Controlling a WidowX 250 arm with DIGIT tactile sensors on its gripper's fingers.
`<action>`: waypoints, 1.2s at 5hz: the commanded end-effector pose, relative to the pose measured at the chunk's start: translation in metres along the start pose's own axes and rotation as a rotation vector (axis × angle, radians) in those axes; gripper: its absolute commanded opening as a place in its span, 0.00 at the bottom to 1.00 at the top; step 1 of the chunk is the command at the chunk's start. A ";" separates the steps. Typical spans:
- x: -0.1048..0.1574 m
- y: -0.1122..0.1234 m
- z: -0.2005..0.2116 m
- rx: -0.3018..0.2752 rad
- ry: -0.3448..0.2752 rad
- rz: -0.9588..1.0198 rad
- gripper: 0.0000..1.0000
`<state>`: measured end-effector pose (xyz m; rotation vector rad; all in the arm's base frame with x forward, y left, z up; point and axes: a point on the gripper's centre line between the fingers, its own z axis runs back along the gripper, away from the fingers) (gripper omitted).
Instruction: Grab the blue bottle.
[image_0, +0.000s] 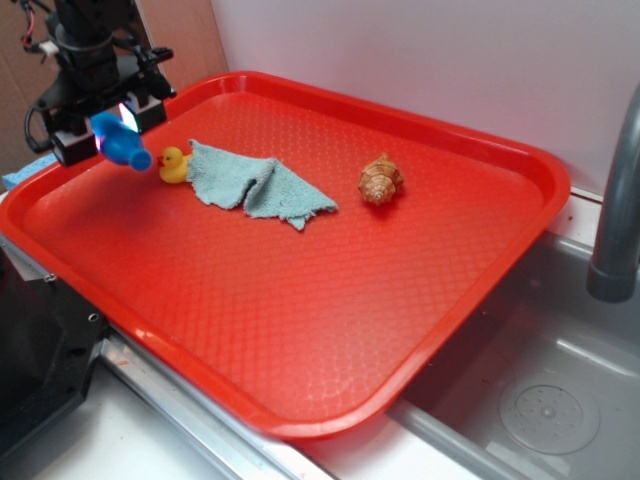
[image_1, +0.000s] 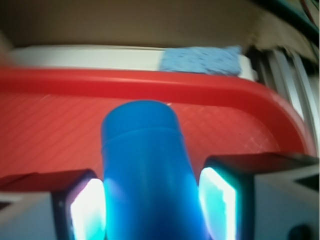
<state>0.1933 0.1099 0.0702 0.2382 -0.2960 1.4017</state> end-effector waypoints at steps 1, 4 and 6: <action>-0.032 -0.033 0.076 -0.184 0.211 -0.478 0.00; -0.045 -0.027 0.141 -0.449 0.265 -1.059 0.00; -0.032 -0.022 0.140 -0.344 0.305 -0.968 0.00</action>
